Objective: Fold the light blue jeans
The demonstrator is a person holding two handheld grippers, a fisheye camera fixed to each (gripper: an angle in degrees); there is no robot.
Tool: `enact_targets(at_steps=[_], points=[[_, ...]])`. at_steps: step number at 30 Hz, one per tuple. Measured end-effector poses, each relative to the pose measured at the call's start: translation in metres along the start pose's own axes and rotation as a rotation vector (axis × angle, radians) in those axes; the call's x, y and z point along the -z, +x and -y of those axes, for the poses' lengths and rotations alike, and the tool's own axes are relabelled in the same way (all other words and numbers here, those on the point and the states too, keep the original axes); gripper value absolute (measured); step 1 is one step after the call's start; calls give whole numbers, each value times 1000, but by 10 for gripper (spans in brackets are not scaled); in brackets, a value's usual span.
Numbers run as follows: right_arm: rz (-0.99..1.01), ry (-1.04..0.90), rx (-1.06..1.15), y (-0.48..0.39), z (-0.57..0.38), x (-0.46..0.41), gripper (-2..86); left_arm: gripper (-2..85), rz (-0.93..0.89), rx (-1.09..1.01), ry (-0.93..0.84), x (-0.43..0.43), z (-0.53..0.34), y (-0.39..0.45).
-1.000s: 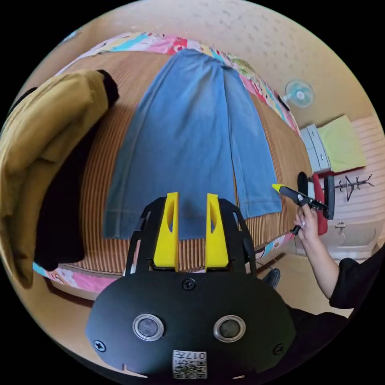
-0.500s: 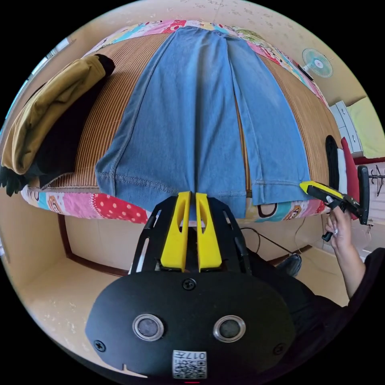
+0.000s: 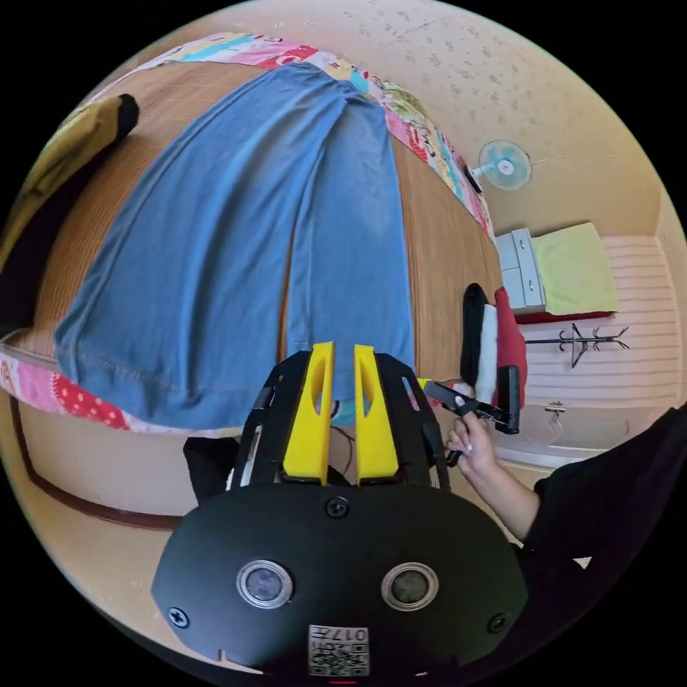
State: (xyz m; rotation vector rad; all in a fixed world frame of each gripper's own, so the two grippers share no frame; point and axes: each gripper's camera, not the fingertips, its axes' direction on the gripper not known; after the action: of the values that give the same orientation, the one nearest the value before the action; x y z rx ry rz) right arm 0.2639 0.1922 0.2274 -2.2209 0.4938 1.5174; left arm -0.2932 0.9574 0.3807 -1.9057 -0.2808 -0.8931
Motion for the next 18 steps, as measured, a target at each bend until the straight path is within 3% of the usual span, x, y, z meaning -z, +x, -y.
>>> enact_targets(at_steps=[4,9,14,18], points=[[62,39,112,-24,-5,12,32,99,-184,-82,-105,-32,31,35],[243,-59,340,-57,2,2,25,125,-167,-91,-241,-53,53,51],[406,-274,538,-58,18,-19,15,30,-105,-33,-258,-43,50,25],[269,-319,539,-31,62,-16,18,13,-100,-54,-244,-25,50,6]])
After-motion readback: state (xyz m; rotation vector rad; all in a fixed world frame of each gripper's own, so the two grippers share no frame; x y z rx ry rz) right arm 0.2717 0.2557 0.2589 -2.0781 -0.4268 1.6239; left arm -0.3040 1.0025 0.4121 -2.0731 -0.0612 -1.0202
